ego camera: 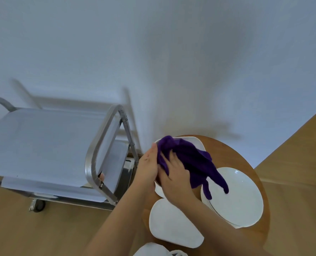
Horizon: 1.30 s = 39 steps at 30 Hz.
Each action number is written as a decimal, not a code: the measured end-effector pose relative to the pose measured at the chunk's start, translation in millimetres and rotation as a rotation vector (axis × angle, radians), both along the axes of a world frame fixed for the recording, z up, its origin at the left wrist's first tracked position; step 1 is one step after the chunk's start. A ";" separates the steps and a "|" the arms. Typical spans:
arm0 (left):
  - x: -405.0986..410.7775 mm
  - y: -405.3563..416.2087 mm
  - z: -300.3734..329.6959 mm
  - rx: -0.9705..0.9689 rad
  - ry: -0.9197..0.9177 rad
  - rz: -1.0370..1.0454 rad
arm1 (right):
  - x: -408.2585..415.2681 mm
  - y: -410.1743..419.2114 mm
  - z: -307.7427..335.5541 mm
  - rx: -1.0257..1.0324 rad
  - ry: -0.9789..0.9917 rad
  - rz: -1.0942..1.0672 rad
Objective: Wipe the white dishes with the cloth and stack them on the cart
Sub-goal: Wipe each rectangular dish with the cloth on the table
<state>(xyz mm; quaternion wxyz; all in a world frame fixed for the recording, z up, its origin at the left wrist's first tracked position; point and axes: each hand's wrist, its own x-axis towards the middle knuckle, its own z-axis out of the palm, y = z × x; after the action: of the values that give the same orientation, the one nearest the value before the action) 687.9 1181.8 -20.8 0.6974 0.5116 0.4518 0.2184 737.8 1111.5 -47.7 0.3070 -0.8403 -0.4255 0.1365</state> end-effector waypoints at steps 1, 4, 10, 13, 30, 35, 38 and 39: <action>-2.0 2.3 -0.1 -0.023 -0.013 0.023 | -4.9 -2.3 0.7 0.002 -0.004 0.066; -12.2 15.3 2.0 -0.118 -0.008 0.081 | -8.9 -18.8 3.9 0.004 -0.141 0.248; -26.4 26.1 0.3 -0.205 0.020 0.042 | 23.3 -49.0 -8.2 -0.040 -0.558 0.519; -36.1 34.2 -8.0 -0.178 -0.055 -0.056 | 38.3 -59.2 -16.2 -0.048 -0.587 0.505; -56.5 -2.3 -121.0 -0.247 0.557 -0.163 | 50.6 -79.3 -72.1 -0.084 0.091 -0.154; -60.2 -6.4 -143.5 -0.303 0.498 -0.222 | 49.2 -95.1 -72.2 -0.095 0.207 -0.449; -57.0 -6.0 -158.4 -0.282 0.522 -0.237 | 51.1 -108.7 -65.4 0.002 0.242 -0.546; -56.0 -6.0 -164.4 -0.267 0.526 -0.235 | 51.5 -112.6 -61.0 0.039 0.251 -0.570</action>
<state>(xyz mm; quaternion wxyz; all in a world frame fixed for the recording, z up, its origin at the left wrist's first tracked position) 631.9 1175.8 -185.2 0.6379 0.5033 0.5793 -0.0647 789.3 998.9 -108.6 0.3989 -0.8964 -0.1338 0.1396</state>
